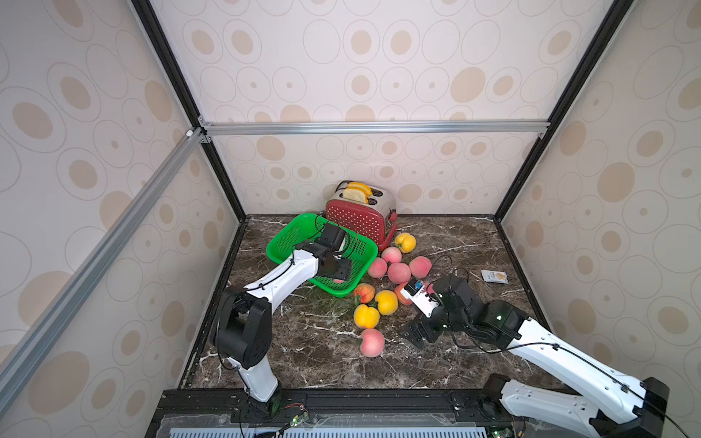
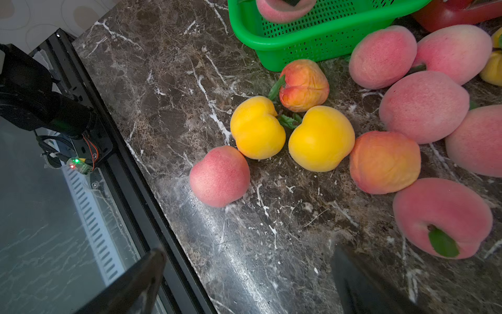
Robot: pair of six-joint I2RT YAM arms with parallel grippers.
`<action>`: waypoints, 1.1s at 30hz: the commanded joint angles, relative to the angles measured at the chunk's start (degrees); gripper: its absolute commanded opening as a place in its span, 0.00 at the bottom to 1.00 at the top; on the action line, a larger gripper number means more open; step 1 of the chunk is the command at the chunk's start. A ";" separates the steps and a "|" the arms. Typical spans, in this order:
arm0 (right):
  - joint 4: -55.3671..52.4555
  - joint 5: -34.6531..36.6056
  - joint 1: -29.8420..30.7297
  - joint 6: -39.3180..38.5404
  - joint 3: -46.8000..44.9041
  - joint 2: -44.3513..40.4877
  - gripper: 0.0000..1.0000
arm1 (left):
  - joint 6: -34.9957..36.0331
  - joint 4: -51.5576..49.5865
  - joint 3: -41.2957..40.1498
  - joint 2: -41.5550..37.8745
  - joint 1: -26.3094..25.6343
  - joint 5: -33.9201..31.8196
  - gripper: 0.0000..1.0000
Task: Put the peaches into the basket
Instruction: Place the peach in the basket.
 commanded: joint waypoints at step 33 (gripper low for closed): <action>-4.05 7.72 0.51 -0.59 -0.60 -3.35 1.00 | -0.52 4.44 0.89 7.95 0.88 0.90 0.77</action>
